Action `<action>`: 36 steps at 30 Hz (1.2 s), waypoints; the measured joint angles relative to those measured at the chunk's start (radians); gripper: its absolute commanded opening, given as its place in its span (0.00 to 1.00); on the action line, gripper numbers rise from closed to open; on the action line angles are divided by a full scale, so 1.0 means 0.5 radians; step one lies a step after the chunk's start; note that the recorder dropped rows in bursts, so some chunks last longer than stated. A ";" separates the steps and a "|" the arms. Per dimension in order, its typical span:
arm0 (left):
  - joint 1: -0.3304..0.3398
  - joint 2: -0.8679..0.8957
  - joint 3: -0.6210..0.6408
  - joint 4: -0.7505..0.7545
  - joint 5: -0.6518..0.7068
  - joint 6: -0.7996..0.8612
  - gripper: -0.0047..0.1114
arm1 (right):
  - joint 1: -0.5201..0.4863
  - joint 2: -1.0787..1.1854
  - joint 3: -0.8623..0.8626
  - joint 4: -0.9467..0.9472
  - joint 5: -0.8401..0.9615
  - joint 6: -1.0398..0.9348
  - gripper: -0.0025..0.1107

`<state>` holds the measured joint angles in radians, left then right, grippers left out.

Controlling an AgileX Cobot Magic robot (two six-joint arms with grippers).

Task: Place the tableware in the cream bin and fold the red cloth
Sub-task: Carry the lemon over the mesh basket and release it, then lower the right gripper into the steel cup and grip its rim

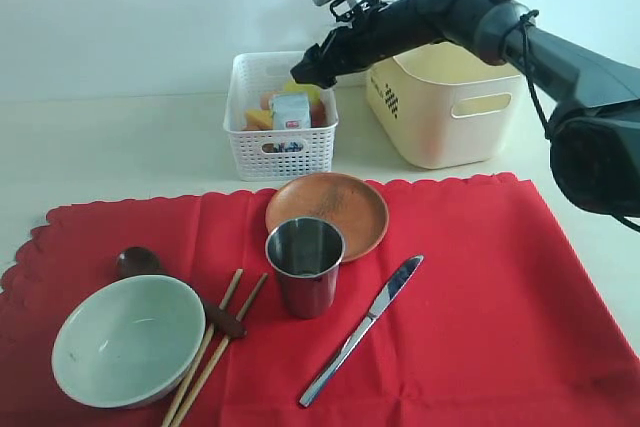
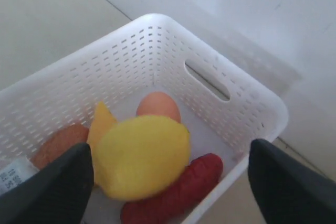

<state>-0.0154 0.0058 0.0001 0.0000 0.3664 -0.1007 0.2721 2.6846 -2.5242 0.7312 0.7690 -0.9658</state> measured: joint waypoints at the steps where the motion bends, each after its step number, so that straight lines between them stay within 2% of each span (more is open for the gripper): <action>1: 0.000 0.000 0.000 0.000 0.000 0.000 0.05 | 0.000 -0.010 0.000 -0.003 0.000 0.000 0.71; 7: 0.000 0.000 0.000 0.000 0.000 0.000 0.05 | 0.000 -0.112 0.000 -0.016 0.046 0.033 0.70; 12: 0.000 0.000 0.000 0.000 0.000 0.000 0.05 | 0.000 -0.262 0.000 -0.102 0.165 0.218 0.69; 20: 0.000 0.000 0.000 0.000 0.000 0.000 0.05 | 0.000 -0.496 0.000 -0.594 0.660 0.707 0.69; 25: 0.000 0.000 0.000 0.000 0.000 0.000 0.05 | 0.000 -0.583 0.006 -0.682 0.880 0.881 0.65; 30: 0.000 0.000 0.000 0.000 0.000 0.000 0.05 | 0.000 -0.746 0.237 -0.687 0.889 1.016 0.62; 36: 0.000 0.000 0.000 0.000 0.000 0.000 0.05 | 0.008 -0.993 0.737 -0.687 0.896 0.973 0.61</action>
<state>-0.0154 0.0058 0.0001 0.0000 0.3664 -0.1007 0.2761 2.1881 -2.1556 0.3876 1.2172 -0.4793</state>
